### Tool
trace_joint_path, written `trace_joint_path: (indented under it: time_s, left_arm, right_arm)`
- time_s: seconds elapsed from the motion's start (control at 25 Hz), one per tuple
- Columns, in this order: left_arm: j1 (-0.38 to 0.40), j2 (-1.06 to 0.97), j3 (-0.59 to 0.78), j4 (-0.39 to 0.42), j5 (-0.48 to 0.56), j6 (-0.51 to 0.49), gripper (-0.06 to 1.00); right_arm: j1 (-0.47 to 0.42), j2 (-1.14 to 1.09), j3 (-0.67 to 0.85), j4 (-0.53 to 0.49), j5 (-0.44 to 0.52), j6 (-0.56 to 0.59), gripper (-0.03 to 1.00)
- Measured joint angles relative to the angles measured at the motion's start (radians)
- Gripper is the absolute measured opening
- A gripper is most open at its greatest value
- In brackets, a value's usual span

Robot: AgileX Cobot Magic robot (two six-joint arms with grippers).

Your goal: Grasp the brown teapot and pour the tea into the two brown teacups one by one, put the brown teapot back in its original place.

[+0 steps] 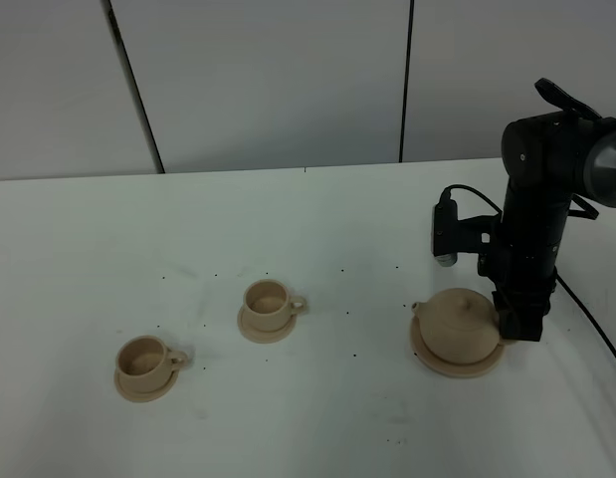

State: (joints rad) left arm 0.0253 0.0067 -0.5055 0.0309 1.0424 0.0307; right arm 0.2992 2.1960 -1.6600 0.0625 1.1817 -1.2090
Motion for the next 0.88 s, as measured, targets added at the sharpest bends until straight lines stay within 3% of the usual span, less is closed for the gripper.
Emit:
trace_joint_path:
  time_s: [0.88]
  left_arm:
    - [0.0,0.0,0.0,0.0,0.0,0.0,0.24]
  right_arm:
    - [0.0,0.0,0.0,0.0,0.0,0.001,0.25]
